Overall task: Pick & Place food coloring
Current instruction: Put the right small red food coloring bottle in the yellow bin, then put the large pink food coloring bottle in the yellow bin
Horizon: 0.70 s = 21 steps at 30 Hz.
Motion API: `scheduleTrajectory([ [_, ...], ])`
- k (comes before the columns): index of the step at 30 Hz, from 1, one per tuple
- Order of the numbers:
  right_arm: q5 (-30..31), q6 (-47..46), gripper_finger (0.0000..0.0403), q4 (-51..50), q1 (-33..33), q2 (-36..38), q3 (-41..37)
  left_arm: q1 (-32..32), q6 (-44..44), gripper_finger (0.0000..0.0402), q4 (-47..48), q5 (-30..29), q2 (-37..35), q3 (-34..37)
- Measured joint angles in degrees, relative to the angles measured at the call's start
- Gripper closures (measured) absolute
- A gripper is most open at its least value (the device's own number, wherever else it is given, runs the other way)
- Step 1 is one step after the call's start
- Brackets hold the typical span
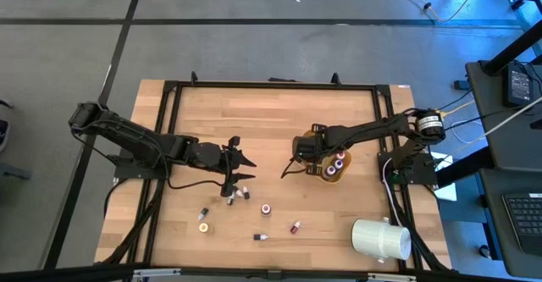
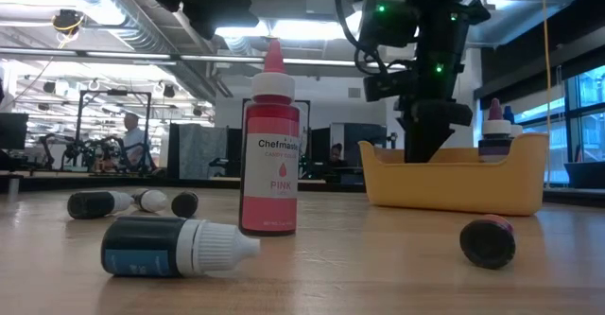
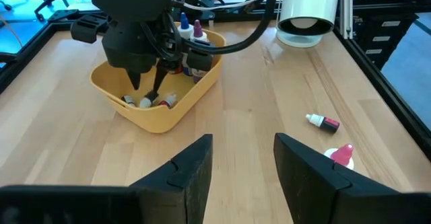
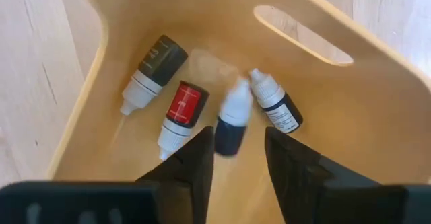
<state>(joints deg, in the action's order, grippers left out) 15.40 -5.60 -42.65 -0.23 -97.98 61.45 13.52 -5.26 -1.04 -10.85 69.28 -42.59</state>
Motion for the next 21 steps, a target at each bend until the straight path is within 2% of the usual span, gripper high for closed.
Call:
scheduleTrajectory([
  [8,1.3,0.8,0.0239,-1.5,2.7,3.1,6.2,0.0,0.0,0.0252,0.7,0.0,0.0,0.0],
  [11,-1.6,4.1,0.0238,1.8,6.2,4.3,9.1,0.0,0.0,0.0249,1.1,0.0,0.0,0.0],
  [14,-6.2,5.9,0.0238,10.2,10.1,4.3,10.0,0.0,0.0,0.0247,1.2,0.0,0.0,0.0],
  [17,-10.2,7.4,0.0238,24.3,13.4,3.8,8.7,0.0,0.0,0.0248,1.2,0.0,0.0,0.0],
  [21,-14.9,11.9,0.0238,37.6,16.6,1.4,6.8,0.0,0.0,0.0252,1.2,0.0,0.0,0.0],
])
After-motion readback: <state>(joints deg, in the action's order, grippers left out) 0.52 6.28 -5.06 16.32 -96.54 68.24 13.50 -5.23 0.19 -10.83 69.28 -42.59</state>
